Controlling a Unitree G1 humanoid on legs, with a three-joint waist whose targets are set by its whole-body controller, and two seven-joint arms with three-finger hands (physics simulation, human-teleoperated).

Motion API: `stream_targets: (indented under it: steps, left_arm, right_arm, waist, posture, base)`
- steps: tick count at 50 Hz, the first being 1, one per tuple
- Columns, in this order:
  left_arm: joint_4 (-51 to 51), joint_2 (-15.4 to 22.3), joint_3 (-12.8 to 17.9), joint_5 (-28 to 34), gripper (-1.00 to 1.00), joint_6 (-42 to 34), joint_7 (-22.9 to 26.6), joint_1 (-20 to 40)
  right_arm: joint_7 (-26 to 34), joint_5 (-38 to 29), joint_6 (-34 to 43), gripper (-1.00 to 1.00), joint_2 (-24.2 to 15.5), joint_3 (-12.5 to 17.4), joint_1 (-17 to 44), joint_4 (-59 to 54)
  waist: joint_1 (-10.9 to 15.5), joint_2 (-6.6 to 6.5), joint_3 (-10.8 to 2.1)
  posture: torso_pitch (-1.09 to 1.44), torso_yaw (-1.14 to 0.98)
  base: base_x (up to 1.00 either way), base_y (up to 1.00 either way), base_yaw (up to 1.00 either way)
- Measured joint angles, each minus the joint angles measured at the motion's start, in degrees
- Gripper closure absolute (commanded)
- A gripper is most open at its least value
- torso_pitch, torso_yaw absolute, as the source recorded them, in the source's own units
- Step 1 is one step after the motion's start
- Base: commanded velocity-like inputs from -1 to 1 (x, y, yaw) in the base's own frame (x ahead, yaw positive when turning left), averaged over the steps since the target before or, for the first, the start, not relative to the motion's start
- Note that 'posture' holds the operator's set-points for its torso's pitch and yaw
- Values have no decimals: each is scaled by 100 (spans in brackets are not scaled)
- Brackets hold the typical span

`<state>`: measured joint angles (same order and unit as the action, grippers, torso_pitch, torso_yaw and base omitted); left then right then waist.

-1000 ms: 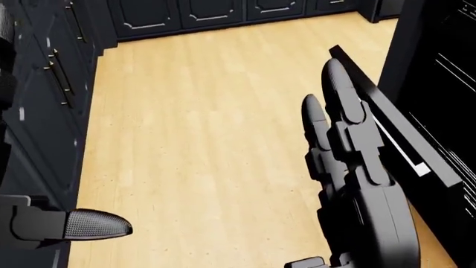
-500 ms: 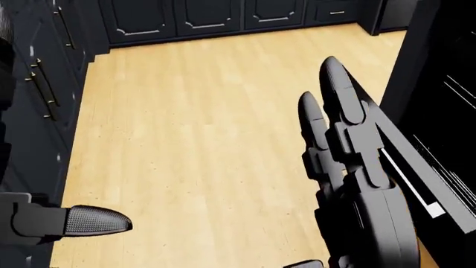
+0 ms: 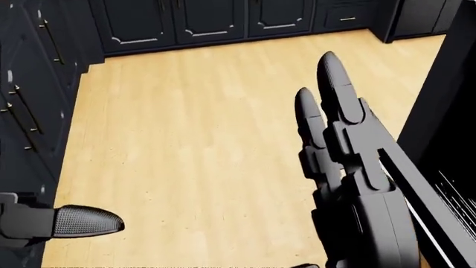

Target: Close the dishwasher door

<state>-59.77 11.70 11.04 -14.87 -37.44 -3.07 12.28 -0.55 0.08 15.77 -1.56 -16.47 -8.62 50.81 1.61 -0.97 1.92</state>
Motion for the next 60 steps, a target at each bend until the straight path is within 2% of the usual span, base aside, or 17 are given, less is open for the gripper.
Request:
stream_targets:
  steps: [2,6,11,14,17,22,30,32,33,34,36,38,42,46,54,56,60]
  left_arm:
    - [21,-7,-14,11,-100,34,2,25]
    - [232,-88,-186,-12,-100,-120,70,-73]
    - [139,-47,-64,5,-100,-119,22,-32]
    - [23,7,-50,-37,-100,-27,-10,33]
    - [98,-11,-42,-27,-100,-45,-10,-4]
    - [162,-28,-58,16,-100,-119,-16,-8]
    - [113,26,-80,-82,-100,-68,-36,-14]
    - [151,33,-79,-91,-100,-77,-51,-30]
    - [162,22,-69,-72,-100,-78,-54,-51]
    - [149,14,-48,-43,-100,-77,-56,-76]
    - [123,-16,-49,-1,-100,-67,-40,-40]
    - [93,-19,-58,10,-100,-47,-18,-11]
    - [69,22,-27,-20,-100,-32,-35,38]
    - [165,-20,-173,-97,-100,-138,8,-19]
    - [47,-12,-101,-63,-100,-41,8,21]
    - [60,11,-95,-73,-100,-33,-14,13]
    - [138,40,-40,-56,-100,-99,-70,-59]
  right_arm:
    - [-9,-48,-42,-100,16,14,25,-54]
    - [-77,-125,81,-100,-31,135,-68,-305]
    - [-47,-131,79,-100,-23,11,-44,-192]
    - [-46,-140,-24,-100,-15,6,-7,-92]
    - [-37,-129,-16,-100,5,-33,-34,-236]
    - [-47,-98,37,-100,3,-11,-45,-279]
    - [-79,-118,-52,-100,-33,-45,-90,-250]
    - [-75,-137,-32,-100,-41,-85,-98,-303]
    - [-65,-144,-22,-100,-41,-118,-97,-322]
    - [-45,-141,-10,-100,-36,-155,-99,-320]
    - [-20,-136,-11,-100,-35,-159,-98,-255]
    - [-20,-129,-46,-100,-17,-124,-73,-194]
    - [-33,-130,-134,-100,-20,-132,-65,-135]
    - [-87,-157,-88,-100,-77,-27,-156,-396]
    - [-69,-142,-239,-100,-70,-94,-135,-327]
    - [-73,-144,-247,-100,-69,-101,-131,-311]
    - [-45,-136,-205,-100,-60,-213,-184,-455]
  waist:
    - [-107,310,29]
    - [-183,377,243]
    - [-193,191,163]
    - [-193,-96,19]
    - [-169,25,35]
    - [-138,114,-73]
    - [-199,109,-48]
    - [-156,20,59]
    - [-154,-135,142]
    - [-157,-243,158]
    - [-141,-298,78]
    - [-90,-168,14]
    - [-89,479,75]
    - [-205,338,30]
    - [-113,-217,128]
    - [-93,-434,78]
    - [-39,-337,59]
  posture:
    - [0,0]
    - [0,0]
    - [0,0]
    - [0,0]
    - [0,0]
    - [0,0]
    - [0,0]
    - [0,0]
    - [0,0]
    - [0,0]
    - [0,0]
    - [0,0]
    - [0,0]
    - [0,0]
    - [0,0]
    - [0,0]
    - [0,0]
  base:
    - [0,0,0]
    - [0,0,0]
    - [0,0,0]
    - [0,0,0]
    - [0,0,0]
    - [0,0,0]
    - [0,-4,0]
    - [0,-75,0]
    - [0,-95,0]
    - [0,-95,0]
    - [0,-83,0]
    - [0,-40,0]
    - [0,-18,0]
    - [0,-16,0]
    - [0,-15,0]
    - [0,-15,0]
    - [0,-15,0]
